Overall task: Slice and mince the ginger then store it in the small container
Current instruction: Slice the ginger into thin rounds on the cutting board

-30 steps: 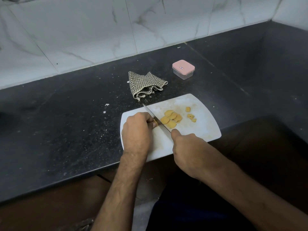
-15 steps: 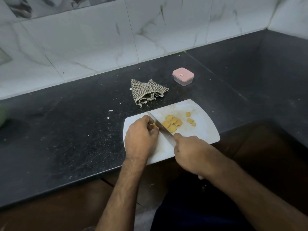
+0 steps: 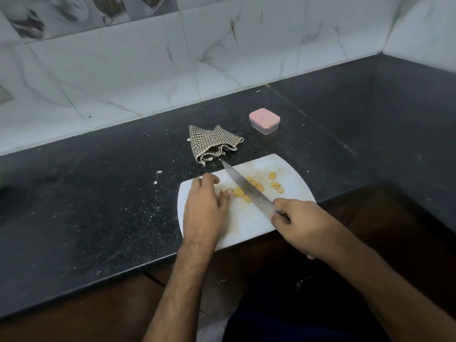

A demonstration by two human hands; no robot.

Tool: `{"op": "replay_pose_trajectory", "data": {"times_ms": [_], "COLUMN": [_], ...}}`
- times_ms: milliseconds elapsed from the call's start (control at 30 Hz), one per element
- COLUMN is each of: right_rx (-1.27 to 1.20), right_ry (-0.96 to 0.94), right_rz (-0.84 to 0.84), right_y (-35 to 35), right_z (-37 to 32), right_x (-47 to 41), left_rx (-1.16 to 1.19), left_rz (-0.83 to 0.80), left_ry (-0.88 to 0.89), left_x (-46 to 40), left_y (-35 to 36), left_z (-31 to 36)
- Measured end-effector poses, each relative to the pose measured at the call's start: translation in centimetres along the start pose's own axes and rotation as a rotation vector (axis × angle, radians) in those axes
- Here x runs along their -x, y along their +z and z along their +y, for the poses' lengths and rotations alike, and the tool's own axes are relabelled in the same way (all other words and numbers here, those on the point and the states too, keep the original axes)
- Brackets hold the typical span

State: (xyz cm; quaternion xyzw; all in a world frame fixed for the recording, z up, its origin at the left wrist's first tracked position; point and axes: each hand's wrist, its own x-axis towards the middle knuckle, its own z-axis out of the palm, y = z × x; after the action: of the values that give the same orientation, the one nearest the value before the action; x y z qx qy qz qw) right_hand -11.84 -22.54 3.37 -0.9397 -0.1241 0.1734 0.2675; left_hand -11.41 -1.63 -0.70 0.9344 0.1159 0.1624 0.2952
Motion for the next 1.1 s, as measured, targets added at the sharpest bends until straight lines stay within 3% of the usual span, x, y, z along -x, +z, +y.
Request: {"op": "replay_pose_trajectory", "data": {"times_ms": [100, 200, 600, 800, 1100], "right_rx": [0.182, 0.259, 0.371, 0.275, 0.132], "right_ry": [-0.012, -0.021, -0.087, -0.047, -0.013], "right_rz": [0.135, 0.205, 0.278, 0.225, 0.263], "right_y": [0.3, 0.2, 0.3, 0.5, 0.3], "right_z": [-0.3, -0.4, 0.3, 0.8, 1.0], "right_x": [0.4, 0.8, 1.4, 1.3, 1.5], "left_rx": [-0.061, -0.091, -0.232, -0.201, -0.076], "left_rz": [0.092, 0.029, -0.131, -0.123, 0.128], "left_ry": [0.212, 0.343, 0.591, 0.550, 0.688], "left_x": [0.2, 0.0, -3.8, -6.4, -7.2], "left_y": [0.0, 0.2, -0.2, -0.4, -1.8], "left_z": [0.9, 1.3, 0.2, -0.9, -0.4]}}
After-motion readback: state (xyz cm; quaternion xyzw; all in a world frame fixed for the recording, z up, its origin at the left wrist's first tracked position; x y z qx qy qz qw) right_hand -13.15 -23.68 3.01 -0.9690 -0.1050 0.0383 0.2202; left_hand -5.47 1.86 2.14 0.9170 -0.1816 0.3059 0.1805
